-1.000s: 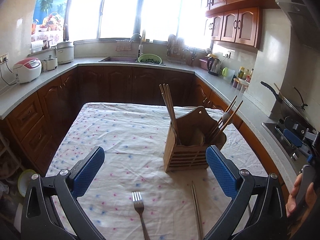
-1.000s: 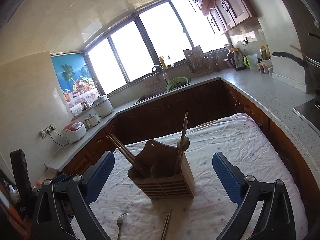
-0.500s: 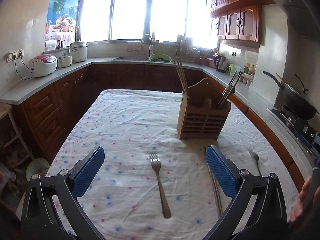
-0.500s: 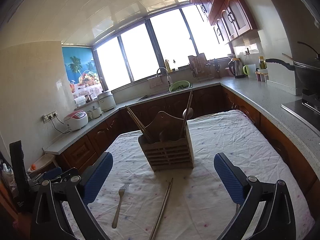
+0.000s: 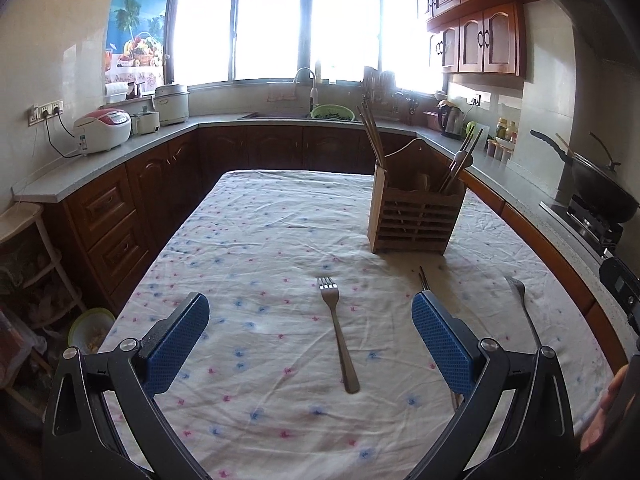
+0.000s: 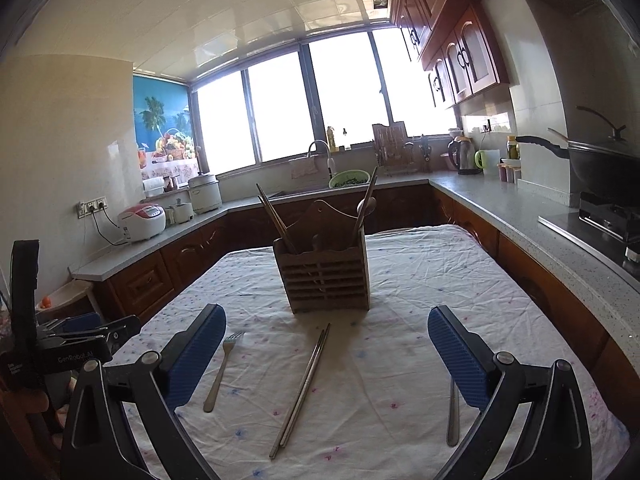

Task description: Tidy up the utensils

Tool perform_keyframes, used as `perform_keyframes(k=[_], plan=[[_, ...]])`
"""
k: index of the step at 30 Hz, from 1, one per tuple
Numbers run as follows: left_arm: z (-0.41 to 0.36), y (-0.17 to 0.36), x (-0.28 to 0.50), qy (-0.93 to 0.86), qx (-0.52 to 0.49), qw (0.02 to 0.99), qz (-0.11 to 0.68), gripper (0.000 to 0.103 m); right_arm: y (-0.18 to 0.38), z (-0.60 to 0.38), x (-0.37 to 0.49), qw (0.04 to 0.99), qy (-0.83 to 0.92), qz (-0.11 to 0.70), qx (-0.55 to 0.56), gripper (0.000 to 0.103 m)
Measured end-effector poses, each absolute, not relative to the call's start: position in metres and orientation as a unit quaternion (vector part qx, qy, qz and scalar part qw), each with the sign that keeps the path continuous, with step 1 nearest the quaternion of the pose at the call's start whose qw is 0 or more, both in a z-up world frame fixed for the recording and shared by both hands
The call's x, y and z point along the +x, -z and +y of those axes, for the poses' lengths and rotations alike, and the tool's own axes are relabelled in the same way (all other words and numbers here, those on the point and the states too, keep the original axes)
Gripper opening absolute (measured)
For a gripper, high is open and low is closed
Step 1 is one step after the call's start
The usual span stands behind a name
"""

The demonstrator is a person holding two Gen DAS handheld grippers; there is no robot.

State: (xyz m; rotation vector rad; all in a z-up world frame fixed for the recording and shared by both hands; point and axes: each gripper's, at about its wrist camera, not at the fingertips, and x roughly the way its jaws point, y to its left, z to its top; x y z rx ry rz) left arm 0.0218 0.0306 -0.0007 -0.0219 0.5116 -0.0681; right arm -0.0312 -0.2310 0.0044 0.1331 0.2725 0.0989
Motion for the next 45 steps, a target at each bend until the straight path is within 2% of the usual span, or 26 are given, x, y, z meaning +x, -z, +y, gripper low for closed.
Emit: perform_keyframes(k=[13,31,45], plan=[[0.013,-0.024,-0.017,0.021,0.041,0.977,0.206,0.103,-0.042,-0.225,-0.058,0.995,-0.050,0.087,0.030,0.103],[0.005,0.016,-0.017,0.023,0.039,0.981,0.190,0.103,0.024,-0.220,-0.045,0.994,-0.008,0.110,0.019,0.103],[0.005,0.020,-0.019,0.035,0.031,0.981,0.188,0.103,0.037,-0.220,-0.049,0.994,-0.007,0.110,0.022,0.103]])
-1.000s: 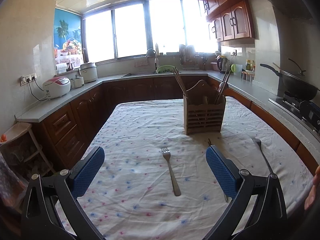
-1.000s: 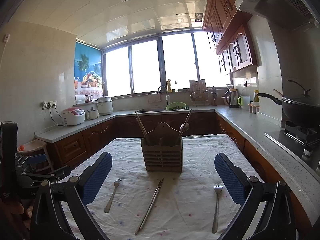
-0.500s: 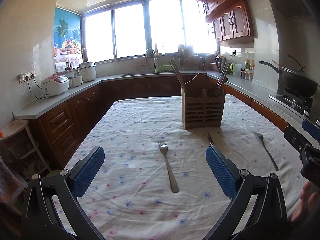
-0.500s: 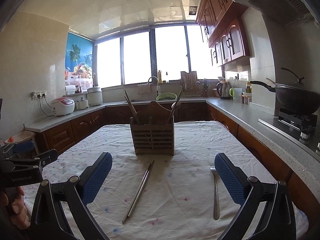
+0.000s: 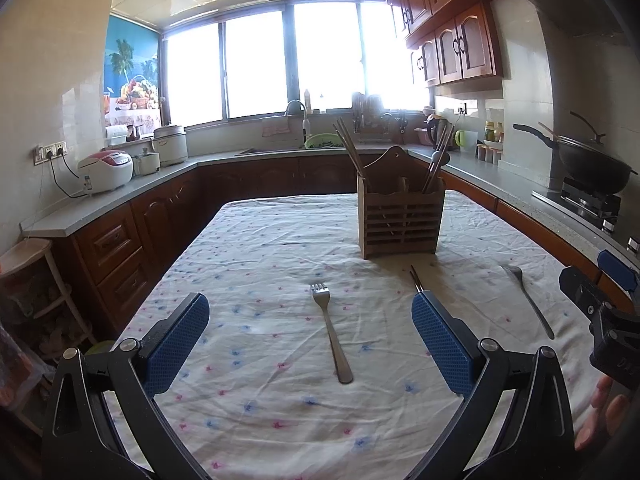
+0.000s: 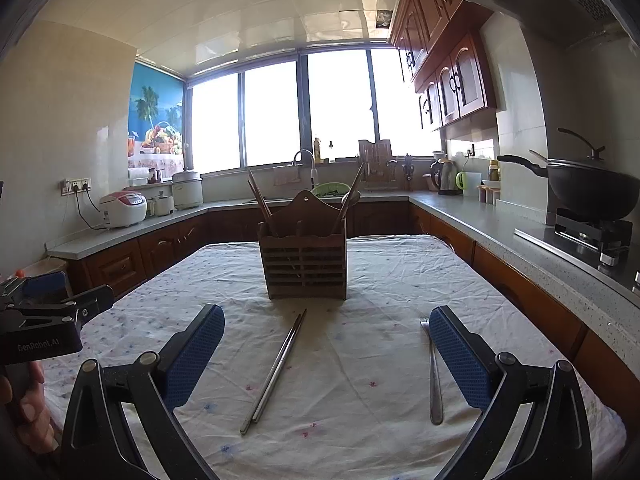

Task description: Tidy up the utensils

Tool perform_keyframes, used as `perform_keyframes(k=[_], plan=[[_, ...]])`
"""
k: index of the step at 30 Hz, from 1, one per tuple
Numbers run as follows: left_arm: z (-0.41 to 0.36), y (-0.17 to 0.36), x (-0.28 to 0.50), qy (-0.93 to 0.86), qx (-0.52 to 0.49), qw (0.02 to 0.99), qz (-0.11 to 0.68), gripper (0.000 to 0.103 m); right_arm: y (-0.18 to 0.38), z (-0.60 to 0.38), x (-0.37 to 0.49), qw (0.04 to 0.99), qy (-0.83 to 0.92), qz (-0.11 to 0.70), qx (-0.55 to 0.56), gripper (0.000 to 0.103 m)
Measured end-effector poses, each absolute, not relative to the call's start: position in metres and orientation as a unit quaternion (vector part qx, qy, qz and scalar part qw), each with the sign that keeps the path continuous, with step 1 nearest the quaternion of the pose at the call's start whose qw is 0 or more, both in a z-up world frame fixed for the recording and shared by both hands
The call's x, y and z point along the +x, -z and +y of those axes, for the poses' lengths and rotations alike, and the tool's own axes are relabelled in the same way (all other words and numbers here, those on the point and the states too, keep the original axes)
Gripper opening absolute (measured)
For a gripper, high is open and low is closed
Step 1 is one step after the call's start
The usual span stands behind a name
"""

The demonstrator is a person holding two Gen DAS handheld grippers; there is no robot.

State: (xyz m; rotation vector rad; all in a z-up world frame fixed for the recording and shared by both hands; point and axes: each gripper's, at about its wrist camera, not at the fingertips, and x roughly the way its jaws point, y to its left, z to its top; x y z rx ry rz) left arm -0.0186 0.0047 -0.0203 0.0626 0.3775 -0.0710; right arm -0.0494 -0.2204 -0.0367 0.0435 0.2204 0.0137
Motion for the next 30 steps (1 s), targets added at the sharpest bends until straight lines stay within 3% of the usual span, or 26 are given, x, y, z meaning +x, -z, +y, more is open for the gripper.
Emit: perform_keyframes(k=[5,10,16,30], plan=[[0.003,0.017,-0.013,0.047,0.034,0.983,0.174,0.103,0.036,-0.221,-0.047,0.994,-0.005,0.112,0.020,0.103],[0.016,0.010,-0.001,0.097,-0.037,0.979,0.178,0.103,0.028,-0.229,-0.037,0.993,-0.006,0.116,0.028,0.103],[-0.007,0.011,0.021,0.057,0.046,0.974,0.216,0.103,0.011,-0.234,-0.023,0.993,-0.010,0.113,0.033,0.103],[0.008,0.030,0.010,0.037,-0.011,0.969,0.245,0.103,0.034,-0.214,-0.021,0.985,0.000,0.170,0.028,0.103]])
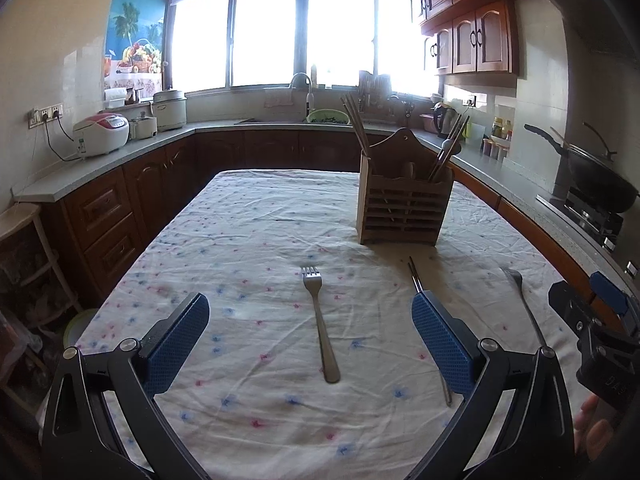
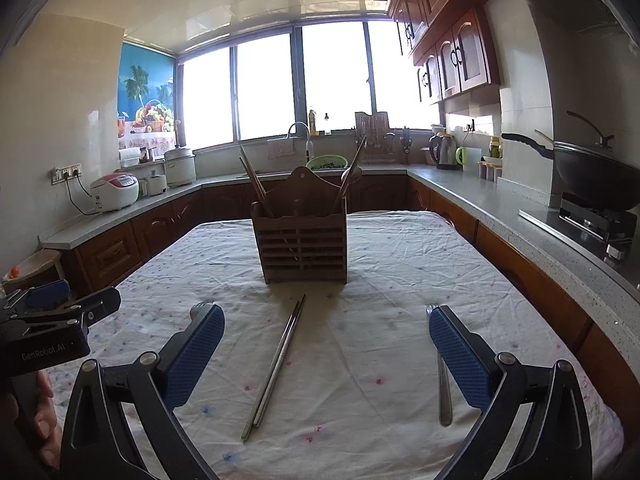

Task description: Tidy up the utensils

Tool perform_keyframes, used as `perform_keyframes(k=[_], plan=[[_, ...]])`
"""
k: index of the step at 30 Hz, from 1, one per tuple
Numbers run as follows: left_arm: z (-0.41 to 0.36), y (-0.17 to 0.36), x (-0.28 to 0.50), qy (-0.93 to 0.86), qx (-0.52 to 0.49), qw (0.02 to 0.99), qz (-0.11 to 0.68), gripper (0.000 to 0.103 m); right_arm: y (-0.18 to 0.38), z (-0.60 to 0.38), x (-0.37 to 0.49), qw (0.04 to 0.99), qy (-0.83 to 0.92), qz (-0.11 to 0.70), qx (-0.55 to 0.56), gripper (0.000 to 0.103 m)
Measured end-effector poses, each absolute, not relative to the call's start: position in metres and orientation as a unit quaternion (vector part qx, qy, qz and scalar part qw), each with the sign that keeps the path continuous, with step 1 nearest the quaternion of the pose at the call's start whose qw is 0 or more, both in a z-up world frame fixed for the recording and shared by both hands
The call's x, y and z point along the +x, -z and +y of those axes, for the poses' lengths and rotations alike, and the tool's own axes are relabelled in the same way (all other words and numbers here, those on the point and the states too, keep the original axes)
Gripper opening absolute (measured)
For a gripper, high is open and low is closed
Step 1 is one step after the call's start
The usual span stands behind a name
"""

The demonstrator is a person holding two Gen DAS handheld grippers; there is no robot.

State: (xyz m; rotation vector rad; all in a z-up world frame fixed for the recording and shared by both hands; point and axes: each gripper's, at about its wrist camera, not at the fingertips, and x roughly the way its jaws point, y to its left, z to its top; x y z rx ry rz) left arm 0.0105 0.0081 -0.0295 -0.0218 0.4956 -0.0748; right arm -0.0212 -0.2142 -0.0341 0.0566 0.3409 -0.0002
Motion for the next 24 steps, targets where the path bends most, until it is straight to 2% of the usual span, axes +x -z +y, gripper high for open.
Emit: perform_keyframes(k=[6,24], plan=[[0.002,0.038,-0.002,0.020,0.036,0.974,0.224,0.103,0.041,-0.212,-0.030,0.986,0.000,0.163,0.025,0.103],[0.007,0.033,-0.021,0.017,0.032,0.980,0.193,0.103,0.038,-0.213,-0.047,0.992,-0.002,0.125,0.028,0.103]])
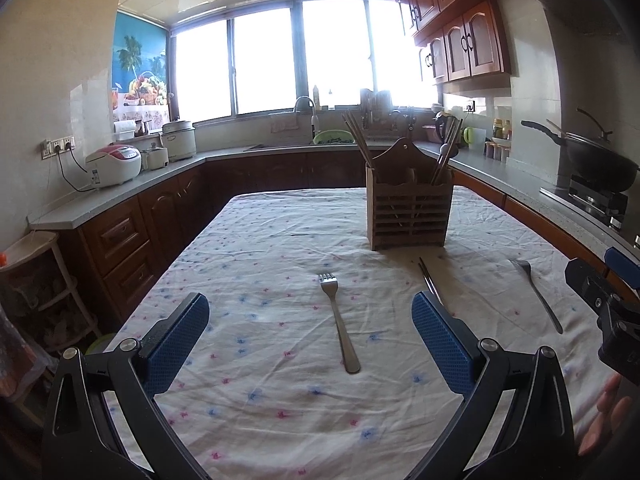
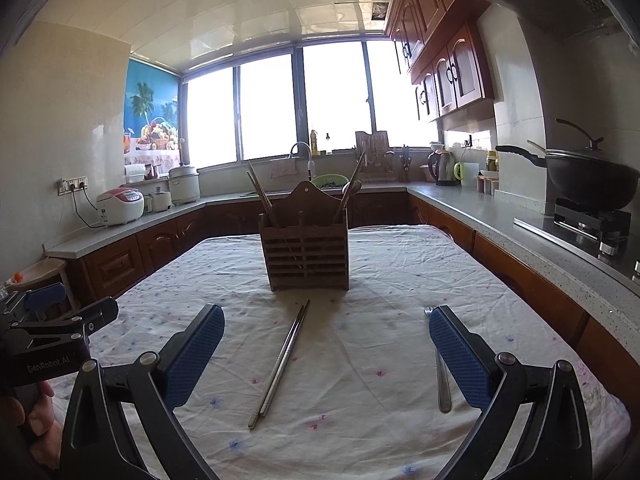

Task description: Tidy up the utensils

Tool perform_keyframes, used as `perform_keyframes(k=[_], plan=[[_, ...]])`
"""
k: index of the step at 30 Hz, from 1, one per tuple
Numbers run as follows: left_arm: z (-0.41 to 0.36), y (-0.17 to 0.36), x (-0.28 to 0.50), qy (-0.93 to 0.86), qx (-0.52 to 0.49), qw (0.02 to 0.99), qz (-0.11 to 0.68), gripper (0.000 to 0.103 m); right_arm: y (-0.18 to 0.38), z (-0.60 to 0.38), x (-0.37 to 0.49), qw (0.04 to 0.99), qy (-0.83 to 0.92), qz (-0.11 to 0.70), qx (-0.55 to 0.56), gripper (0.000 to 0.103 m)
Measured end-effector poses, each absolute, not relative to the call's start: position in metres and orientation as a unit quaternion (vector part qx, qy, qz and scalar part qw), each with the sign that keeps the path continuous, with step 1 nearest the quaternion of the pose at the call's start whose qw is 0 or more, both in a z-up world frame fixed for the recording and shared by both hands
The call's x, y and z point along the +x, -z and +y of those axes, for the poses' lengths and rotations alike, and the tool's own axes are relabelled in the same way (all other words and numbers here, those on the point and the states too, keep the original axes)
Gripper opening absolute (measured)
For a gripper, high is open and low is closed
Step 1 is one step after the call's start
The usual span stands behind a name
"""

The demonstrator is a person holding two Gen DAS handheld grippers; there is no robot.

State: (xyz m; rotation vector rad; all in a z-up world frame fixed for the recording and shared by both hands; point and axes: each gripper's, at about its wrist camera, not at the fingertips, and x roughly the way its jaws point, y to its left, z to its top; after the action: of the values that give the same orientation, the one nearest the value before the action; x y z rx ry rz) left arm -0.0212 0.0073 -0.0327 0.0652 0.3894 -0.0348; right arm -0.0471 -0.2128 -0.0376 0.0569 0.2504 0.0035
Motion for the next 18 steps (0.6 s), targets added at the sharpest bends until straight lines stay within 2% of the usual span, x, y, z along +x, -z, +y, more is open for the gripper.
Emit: perform_keyframes(k=[18], plan=[[0.0049,0.0290,-0.0253,0.023,0.033,0.980,0.196,0.103,0.0340,-0.2101,-0.0507,0.992,-0.007,0.122,0.024,0.103]])
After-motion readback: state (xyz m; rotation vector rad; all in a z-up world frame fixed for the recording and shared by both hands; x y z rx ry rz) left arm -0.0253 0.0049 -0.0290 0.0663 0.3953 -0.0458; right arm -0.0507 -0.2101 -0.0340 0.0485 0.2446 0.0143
